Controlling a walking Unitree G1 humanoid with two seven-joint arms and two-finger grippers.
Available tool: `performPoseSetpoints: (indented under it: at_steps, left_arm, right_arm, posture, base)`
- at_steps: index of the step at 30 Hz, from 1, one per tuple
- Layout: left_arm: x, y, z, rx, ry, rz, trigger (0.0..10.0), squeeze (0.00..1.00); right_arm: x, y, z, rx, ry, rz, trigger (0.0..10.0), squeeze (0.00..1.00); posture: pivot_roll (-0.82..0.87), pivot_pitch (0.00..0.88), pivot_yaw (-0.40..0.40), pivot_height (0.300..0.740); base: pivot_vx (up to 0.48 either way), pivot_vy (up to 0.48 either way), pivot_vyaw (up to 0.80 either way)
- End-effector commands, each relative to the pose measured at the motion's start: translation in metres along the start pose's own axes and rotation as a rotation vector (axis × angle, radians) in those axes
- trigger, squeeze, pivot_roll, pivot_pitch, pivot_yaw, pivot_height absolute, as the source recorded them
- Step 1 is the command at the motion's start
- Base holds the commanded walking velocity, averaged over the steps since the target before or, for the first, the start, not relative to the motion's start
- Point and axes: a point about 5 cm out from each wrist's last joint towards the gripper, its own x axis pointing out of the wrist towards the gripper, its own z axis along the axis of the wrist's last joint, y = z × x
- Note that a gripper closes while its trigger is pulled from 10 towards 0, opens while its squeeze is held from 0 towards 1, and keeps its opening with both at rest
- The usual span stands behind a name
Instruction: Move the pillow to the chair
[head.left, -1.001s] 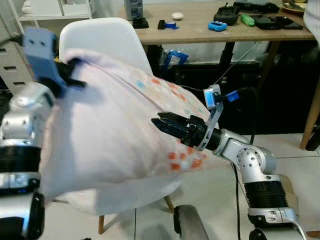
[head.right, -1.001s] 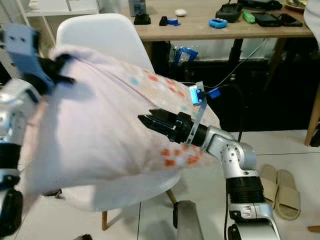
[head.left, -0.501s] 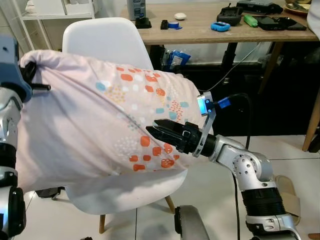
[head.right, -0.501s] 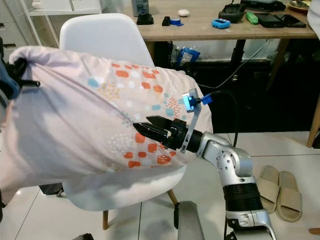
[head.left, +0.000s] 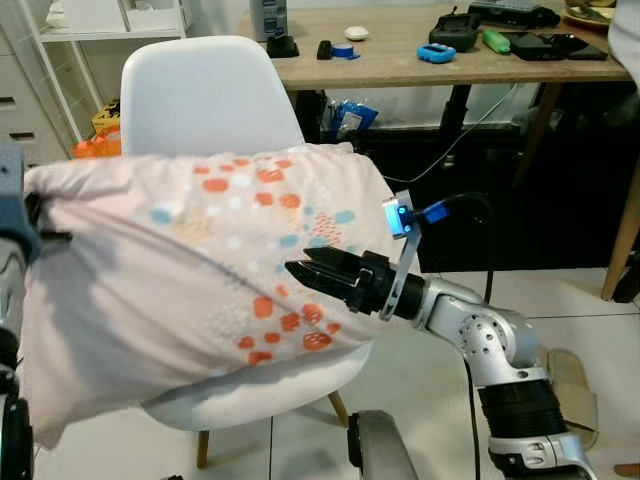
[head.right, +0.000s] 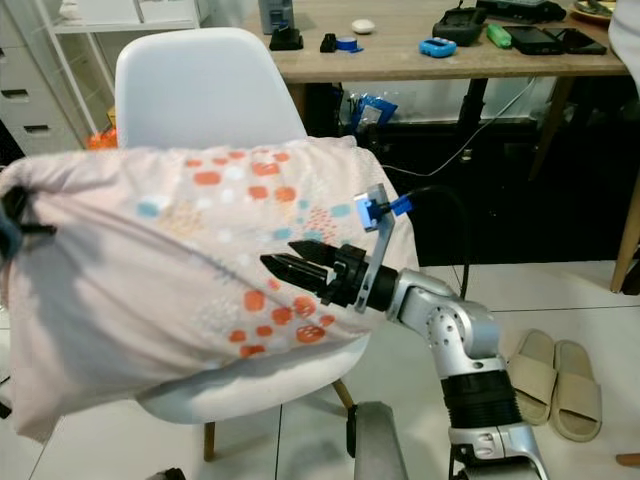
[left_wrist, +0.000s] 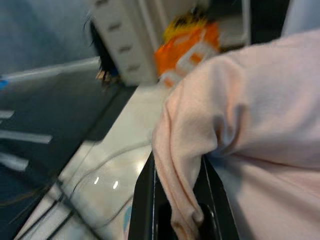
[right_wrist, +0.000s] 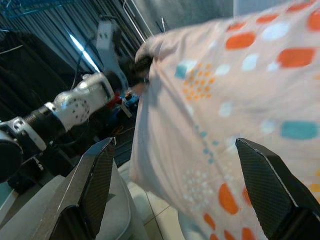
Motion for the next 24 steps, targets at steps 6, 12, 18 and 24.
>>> performPoseSetpoints:
  at_steps: [6, 12, 18, 24]
  left_arm:
    - [-0.015, -0.003, -0.049, 0.02, 0.149, -0.009, 0.0, 0.0]
    - [-0.029, -0.054, -0.076, -0.078, 0.224, -0.264, 10.0, 0.0]
    - [-0.049, -0.098, -0.091, -0.134, 0.257, -0.557, 10.0, 0.2]
    - [-0.056, -0.106, -0.092, -0.163, 0.253, -0.64, 10.0, 0.44]
  right_arm:
    - [0.0, 0.002, -0.008, -0.026, 0.046, -0.013, 10.0, 0.0]
    - [0.0, -0.001, -0.007, -0.054, 0.071, -0.033, 10.0, 0.0]
    - [0.003, -0.002, -0.013, -0.075, 0.113, -0.051, 10.0, 0.0]
    - [0.002, -0.003, -0.016, -0.082, 0.127, -0.058, 10.0, 0.0]
  posture:
    - [-0.16, 0.065, 0.042, 0.476]
    - [-0.16, 0.057, 0.041, 0.476]
    - [-0.16, 0.061, 0.033, 0.476]
    - [-0.16, 0.06, 0.034, 0.476]
  base:
    - [0.0, 0.0, 0.0]
    - [0.0, 0.0, 0.0]
    - [0.0, 0.0, 0.0]
    - [0.0, 0.0, 0.0]
